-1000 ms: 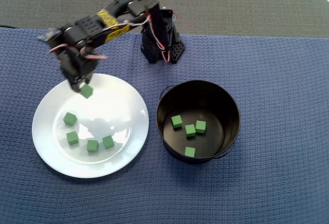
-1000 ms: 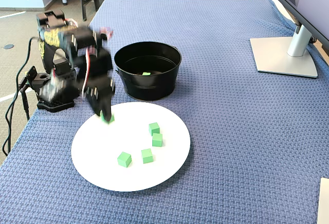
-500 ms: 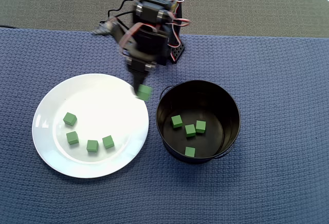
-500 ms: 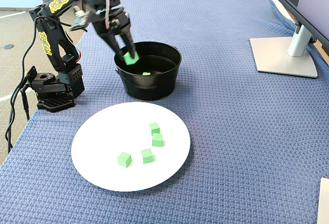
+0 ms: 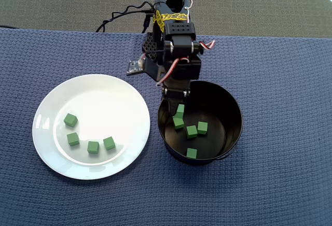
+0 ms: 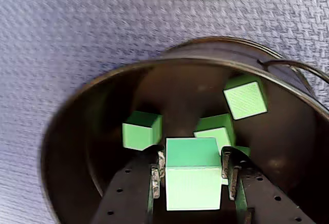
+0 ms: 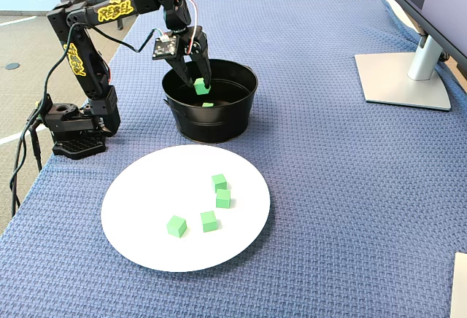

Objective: Pick up the green cubes from the white plate and place them in the black recipient

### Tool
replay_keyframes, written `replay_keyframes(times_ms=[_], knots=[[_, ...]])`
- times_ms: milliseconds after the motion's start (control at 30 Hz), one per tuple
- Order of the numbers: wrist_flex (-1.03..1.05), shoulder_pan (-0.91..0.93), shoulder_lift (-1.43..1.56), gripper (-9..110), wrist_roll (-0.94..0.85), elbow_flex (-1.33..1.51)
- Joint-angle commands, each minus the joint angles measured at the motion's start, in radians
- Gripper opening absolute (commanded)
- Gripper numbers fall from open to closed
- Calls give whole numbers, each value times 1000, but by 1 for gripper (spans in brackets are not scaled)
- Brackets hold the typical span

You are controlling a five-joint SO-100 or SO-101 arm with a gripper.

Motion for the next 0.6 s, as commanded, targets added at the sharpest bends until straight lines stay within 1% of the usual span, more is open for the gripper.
replay_keyframes(times_ms=[0,33,67,167,233,300,367,400,500,567], knots=[[-15,-41,29,28,-55,15],[-12,-48,43,36,-67,21],[-9,-52,55,38,-71,23],[-3,-55,89,39,-57,15],[5,-54,109,37,-43,2],[9,-26,129,30,-6,-21],[32,21,135,27,-37,-80],[63,54,135,24,-55,-118],[170,187,81,22,-118,-256],[184,298,29,20,-135,-311]])
